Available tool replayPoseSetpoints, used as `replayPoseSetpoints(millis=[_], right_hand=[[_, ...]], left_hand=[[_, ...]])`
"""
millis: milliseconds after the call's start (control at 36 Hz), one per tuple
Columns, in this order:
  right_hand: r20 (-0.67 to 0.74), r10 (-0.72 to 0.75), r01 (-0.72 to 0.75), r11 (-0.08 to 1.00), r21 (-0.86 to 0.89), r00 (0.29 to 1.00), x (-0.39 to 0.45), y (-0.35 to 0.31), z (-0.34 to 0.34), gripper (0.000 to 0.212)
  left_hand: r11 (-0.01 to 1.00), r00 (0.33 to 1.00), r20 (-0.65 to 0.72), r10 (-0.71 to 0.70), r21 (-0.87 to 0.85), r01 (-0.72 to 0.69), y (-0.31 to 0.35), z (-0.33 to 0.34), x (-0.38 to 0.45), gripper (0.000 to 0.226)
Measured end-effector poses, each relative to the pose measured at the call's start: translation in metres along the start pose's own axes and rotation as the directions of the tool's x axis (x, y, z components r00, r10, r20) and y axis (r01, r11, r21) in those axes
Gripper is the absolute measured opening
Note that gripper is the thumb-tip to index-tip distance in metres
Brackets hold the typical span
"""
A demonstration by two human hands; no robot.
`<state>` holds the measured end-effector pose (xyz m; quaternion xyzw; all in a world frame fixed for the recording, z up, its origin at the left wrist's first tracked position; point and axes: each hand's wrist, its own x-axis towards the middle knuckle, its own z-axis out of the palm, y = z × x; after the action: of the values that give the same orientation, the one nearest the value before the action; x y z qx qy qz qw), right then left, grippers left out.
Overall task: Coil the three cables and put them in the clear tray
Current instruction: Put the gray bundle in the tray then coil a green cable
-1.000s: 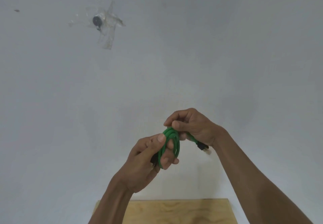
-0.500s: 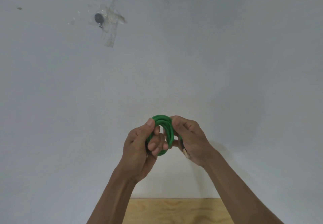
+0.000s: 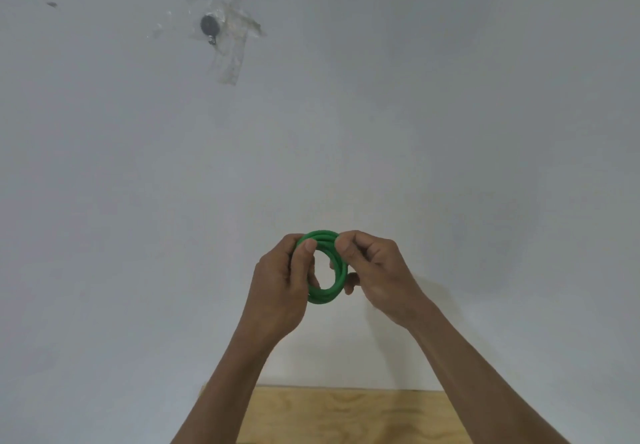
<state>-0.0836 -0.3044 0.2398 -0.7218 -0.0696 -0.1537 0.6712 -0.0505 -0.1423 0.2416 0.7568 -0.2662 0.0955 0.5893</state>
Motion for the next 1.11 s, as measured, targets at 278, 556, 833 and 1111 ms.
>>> replayPoseSetpoints(millis=[278,556,833,1111], right_hand=[[-0.046,0.046,-0.058,0.947,-0.316,0.998,0.011,-0.005,-0.022,0.018],[-0.195,0.089,-0.092,0.996,-0.004,0.977,0.016,0.002,-0.003,0.014],[-0.252,0.204,-0.148,0.963,0.224,0.946,0.021,0.000,0.016,0.022],[0.010,0.462,-0.441,0.839,0.318,0.887,0.014,-0.006,0.023,0.030]], left_hand=[[0.996,0.986,-0.163,0.030,0.093,-0.015,-0.002,0.006,0.001,0.023],[0.992,0.981,-0.190,0.042,0.124,-0.018,-0.006,0.010,0.006,0.027],[0.992,0.983,-0.182,0.024,0.130,0.000,-0.005,0.010,0.005,0.029],[0.991,0.985,-0.172,-0.016,0.127,0.038,-0.010,0.007,0.003,0.031]])
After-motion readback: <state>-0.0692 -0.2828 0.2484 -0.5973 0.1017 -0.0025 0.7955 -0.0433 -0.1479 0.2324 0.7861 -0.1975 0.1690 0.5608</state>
